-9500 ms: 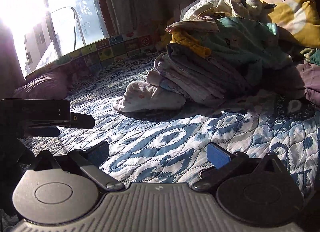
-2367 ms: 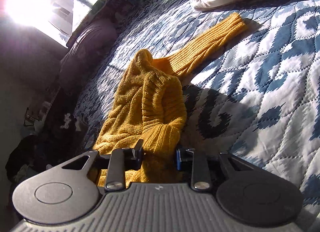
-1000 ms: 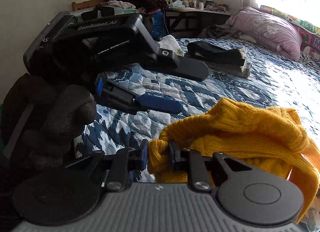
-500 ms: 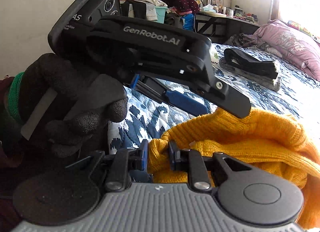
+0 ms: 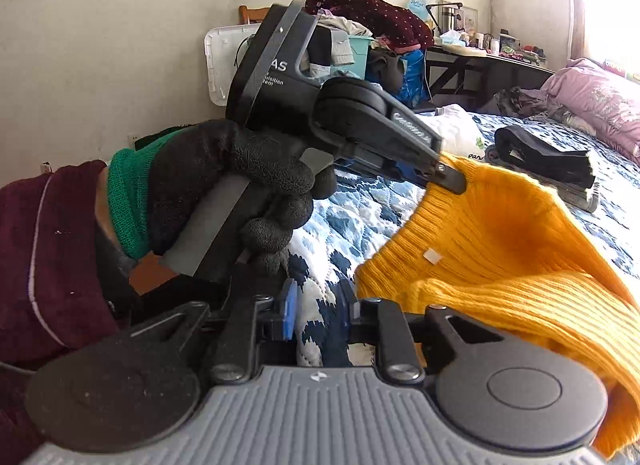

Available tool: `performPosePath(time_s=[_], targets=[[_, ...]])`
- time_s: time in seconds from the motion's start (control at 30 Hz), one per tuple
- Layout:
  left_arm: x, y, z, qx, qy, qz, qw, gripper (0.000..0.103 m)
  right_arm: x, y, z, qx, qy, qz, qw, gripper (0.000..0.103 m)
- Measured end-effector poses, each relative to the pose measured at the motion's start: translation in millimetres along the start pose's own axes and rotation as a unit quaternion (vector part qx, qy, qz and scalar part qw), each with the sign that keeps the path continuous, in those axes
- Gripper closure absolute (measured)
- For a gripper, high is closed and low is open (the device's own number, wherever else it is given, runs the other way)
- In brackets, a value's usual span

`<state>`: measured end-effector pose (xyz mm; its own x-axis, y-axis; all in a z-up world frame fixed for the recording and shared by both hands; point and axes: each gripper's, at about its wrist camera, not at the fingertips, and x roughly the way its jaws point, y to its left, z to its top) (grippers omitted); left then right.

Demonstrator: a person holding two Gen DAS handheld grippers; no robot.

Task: Fold clothes
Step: 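Lift the sweater with both grippers and stretch it between them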

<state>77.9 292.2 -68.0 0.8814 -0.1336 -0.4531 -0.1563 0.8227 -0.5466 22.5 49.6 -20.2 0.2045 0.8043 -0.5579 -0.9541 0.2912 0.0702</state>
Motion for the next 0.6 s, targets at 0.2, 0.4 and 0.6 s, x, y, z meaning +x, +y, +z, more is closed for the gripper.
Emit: performPosePath(time_s=[0.2,0.4,0.6], targets=[[-15,55,5,-0.114,-0.019,0.108,0.9874,0.067,-54,-70,-28,0.146,-0.042,-0.046,0.987,0.06],[-42,62,-1,-0.171,-0.014,0.072,0.9826,0.036,-90,-155,-85,0.353,-0.081,-0.148,0.92,0.043],[-23,46,-22,-0.173,0.047,0.06,0.982,0.028,-59,-198,-123,0.46,-0.076,-0.145,0.872,0.027]])
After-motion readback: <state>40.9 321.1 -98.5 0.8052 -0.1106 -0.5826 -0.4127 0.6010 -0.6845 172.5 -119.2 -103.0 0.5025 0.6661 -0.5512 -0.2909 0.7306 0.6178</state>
